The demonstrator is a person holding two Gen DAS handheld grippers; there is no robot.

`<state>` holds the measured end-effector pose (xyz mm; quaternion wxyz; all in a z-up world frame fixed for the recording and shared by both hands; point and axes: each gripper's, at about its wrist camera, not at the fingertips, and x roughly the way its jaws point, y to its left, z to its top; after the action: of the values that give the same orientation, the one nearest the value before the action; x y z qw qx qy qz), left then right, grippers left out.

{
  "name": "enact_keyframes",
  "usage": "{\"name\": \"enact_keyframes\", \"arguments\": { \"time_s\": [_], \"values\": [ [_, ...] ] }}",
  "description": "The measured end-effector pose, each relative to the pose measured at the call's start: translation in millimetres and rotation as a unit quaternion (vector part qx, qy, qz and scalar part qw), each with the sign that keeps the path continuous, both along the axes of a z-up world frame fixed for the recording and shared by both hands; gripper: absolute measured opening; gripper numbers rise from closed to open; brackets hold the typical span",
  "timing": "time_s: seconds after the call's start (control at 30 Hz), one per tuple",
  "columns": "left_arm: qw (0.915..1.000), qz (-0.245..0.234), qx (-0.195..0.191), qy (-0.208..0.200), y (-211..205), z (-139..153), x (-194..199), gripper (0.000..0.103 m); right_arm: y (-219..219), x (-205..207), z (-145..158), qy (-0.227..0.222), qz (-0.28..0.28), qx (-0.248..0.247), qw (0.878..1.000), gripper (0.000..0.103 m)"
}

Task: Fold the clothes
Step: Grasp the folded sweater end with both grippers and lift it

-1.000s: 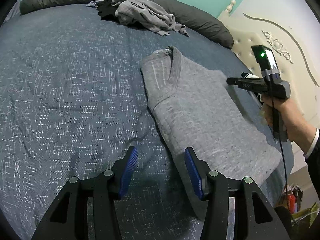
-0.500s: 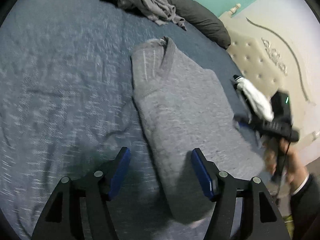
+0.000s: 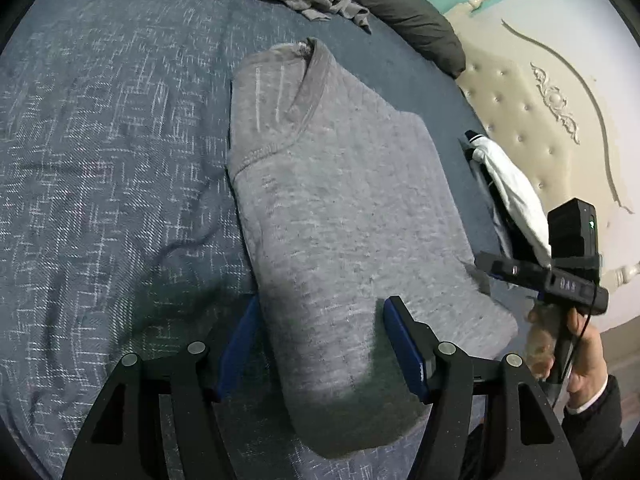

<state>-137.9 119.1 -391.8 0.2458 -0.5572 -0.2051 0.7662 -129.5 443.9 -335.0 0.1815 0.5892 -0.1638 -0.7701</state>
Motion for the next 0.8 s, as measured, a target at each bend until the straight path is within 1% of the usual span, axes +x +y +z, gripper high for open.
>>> {"name": "enact_keyframes", "arguments": {
  "time_s": [0.07, 0.13, 0.17, 0.2, 0.27, 0.3, 0.4, 0.47, 0.57, 0.63, 0.7, 0.73, 0.8],
  "values": [
    [1.0000, -0.004, -0.001, -0.006, 1, -1, 0, 0.068, -6, 5, 0, -0.002, 0.017, 0.014, 1.000, 0.067],
    [0.9999, -0.005, -0.006, -0.009, 2, -1, 2, 0.068, -13, 9, -9, -0.017, 0.035, 0.039, 0.998, 0.068],
    [0.9999, -0.007, -0.006, -0.013, 3, -1, 2, 0.068, -14, 11, -15, -0.024, 0.038, 0.040, 0.998, 0.068],
    [0.9998, -0.009, -0.004, -0.019, 3, -1, 2, 0.068, -14, 12, -21, -0.033, 0.034, 0.034, 0.998, 0.068],
    [0.9992, -0.013, 0.005, -0.037, 0, -4, 0, 0.069, -8, 15, -31, -0.047, 0.015, 0.015, 0.999, 0.074],
    [0.9987, -0.013, 0.011, -0.047, -1, -7, -2, 0.071, -6, 15, -34, -0.050, 0.011, 0.010, 0.999, 0.074],
    [0.9970, -0.010, 0.028, -0.072, -1, -17, -8, 0.074, -5, 16, -35, -0.052, 0.013, 0.004, 0.999, 0.074],
    [0.9961, -0.006, 0.033, -0.081, 1, -26, -8, 0.074, -7, 13, -31, -0.054, 0.017, 0.010, 0.998, 0.074],
    [0.9976, -0.003, 0.022, -0.065, 7, -25, -7, 0.074, -16, 10, -33, -0.056, 0.027, 0.029, 0.998, 0.074],
    [0.9984, -0.003, 0.016, -0.055, 9, -22, -5, 0.073, -19, 8, -35, -0.058, 0.031, 0.034, 0.997, 0.075],
    [0.9987, -0.006, 0.015, -0.047, 10, -19, -3, 0.063, -21, 6, -35, -0.059, 0.034, 0.035, 0.997, 0.075],
    [0.9991, -0.009, 0.012, -0.041, 12, -16, -1, 0.061, -22, 6, -34, -0.058, 0.036, 0.036, 0.997, 0.073],
    [0.9995, -0.015, -0.001, -0.029, 17, -11, 1, 0.057, -25, 5, -32, -0.054, 0.041, 0.039, 0.997, 0.065]
  ]
}}
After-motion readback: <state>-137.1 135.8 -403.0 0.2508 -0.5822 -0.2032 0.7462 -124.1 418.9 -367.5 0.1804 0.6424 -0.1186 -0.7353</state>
